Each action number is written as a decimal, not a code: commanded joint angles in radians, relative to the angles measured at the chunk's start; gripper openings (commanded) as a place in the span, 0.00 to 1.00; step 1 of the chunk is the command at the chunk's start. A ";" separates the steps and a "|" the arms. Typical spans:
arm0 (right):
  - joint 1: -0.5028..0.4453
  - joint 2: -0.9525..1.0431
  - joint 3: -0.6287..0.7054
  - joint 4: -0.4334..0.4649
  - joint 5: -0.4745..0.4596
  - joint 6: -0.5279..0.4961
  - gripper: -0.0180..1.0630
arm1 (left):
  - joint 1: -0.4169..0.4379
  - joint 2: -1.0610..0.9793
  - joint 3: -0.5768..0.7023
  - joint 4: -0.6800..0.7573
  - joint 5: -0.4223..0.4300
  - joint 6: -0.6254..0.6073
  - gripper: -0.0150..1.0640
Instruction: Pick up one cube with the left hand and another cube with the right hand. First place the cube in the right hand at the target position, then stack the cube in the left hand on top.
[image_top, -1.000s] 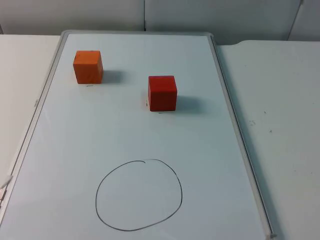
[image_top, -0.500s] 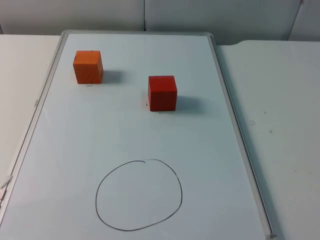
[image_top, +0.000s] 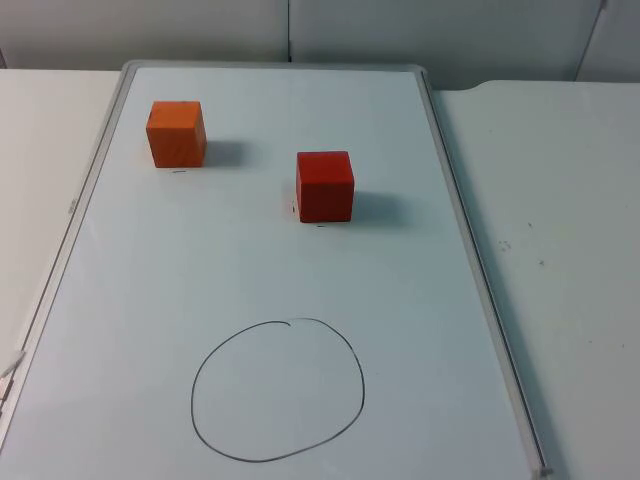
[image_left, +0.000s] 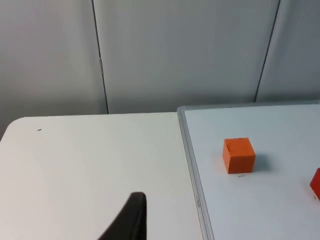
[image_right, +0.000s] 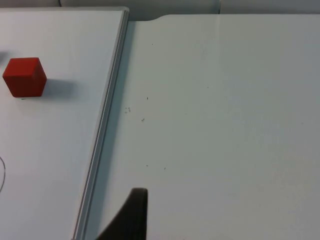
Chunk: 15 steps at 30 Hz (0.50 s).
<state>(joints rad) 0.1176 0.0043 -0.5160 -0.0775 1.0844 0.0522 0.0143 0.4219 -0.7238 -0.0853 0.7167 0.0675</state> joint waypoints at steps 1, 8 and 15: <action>-0.007 -0.004 0.006 0.004 -0.006 -0.007 0.99 | 0.003 0.046 -0.024 -0.011 -0.049 0.004 0.99; -0.007 -0.004 0.006 0.004 -0.006 -0.007 0.99 | 0.003 0.214 -0.115 -0.013 -0.113 0.017 0.99; -0.007 -0.004 0.006 0.004 -0.006 -0.007 0.99 | 0.003 0.380 -0.188 -0.033 -0.187 0.034 0.99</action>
<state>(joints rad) 0.1176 0.0043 -0.5160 -0.0775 1.0844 0.0522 0.0143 0.7854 -0.9038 -0.1056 0.5526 0.1038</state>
